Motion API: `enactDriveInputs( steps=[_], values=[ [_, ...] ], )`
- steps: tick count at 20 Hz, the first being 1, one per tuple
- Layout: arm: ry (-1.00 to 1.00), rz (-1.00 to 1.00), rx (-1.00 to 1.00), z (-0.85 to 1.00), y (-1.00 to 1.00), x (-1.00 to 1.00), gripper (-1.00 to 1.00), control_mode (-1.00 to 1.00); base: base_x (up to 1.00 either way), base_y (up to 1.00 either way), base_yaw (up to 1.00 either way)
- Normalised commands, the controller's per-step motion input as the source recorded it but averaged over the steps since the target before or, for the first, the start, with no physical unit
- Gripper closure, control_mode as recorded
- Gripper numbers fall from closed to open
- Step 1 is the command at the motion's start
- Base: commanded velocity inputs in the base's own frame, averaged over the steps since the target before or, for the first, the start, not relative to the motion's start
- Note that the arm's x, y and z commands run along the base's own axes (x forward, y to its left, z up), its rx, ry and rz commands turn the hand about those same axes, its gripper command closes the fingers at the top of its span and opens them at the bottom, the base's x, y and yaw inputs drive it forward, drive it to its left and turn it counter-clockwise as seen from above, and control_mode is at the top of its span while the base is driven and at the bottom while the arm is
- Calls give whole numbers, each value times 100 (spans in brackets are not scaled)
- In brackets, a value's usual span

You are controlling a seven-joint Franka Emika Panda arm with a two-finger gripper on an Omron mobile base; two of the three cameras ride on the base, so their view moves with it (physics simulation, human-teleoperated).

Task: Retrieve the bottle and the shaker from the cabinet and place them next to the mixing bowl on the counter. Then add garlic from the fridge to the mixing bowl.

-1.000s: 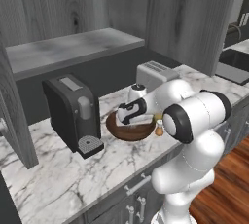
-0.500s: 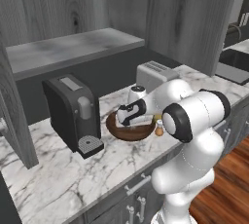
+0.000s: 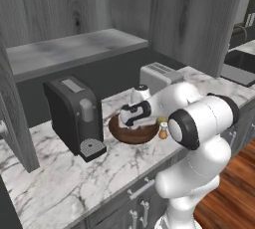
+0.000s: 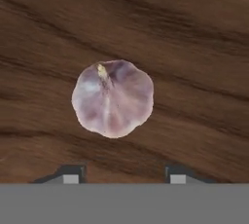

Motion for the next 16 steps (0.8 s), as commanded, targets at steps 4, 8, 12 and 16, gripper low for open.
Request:
enactDriveInputs(
  steps=[4,8,12,16],
  values=[
    [1,-3,-1,60,0,-18,-100,-100,0,0,0],
    [0,-3,0,66,0,-35,-100,-100,0,0,0],
    [0,-1,0,66,0,-76,-100,-100,0,0,0],
    [0,0,0,69,-3,-89,-100,-100,0,0,0]
  ],
)
